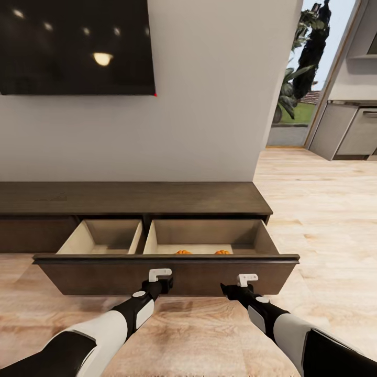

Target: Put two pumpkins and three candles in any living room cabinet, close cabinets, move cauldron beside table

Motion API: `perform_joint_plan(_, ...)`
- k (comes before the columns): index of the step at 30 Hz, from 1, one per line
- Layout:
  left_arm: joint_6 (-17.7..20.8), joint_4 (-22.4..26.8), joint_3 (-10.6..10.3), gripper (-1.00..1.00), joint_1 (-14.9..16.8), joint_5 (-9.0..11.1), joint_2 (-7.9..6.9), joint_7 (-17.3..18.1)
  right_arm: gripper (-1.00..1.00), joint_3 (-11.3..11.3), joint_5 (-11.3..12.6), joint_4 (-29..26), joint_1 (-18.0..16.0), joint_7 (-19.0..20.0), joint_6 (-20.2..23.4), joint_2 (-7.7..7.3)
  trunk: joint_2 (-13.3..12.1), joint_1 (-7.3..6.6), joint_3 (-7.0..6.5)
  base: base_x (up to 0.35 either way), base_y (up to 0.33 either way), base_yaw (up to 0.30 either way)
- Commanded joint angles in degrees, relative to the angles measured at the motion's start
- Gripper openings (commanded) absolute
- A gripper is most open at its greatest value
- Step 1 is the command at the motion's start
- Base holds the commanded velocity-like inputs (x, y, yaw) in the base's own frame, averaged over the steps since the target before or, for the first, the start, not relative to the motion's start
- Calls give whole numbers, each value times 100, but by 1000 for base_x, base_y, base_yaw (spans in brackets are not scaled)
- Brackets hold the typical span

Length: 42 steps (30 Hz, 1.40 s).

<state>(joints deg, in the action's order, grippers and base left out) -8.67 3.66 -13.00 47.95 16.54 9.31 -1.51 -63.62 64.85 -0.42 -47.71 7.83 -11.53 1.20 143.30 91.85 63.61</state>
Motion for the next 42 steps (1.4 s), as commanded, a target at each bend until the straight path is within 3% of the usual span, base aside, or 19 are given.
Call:
perform_joint_plan(1, -21, -6, -50, 100, 4, 46, 1, -16, 100, -36, 60, 13, -4, 31, -16, 3, 4, 1, 27, 0, 0, 0)
perform_joint_plan(9, -23, -6, -46, 100, 4, 44, 1, -16, 100, -36, 60, 15, -4, 34, -118, 3, 14, 22, 205, 0, 0, 0)
perform_joint_plan(28, -30, -6, -45, 100, 4, 43, 1, -16, 100, -36, 56, 14, -4, 34, -162, 3, 14, 22, 205, 2, 0, 0)
perform_joint_plan(42, -30, -6, -48, 100, 4, 43, 1, -16, 100, -36, 59, 15, -4, 34, -166, 3, 14, 22, 205, 166, 0, 0)
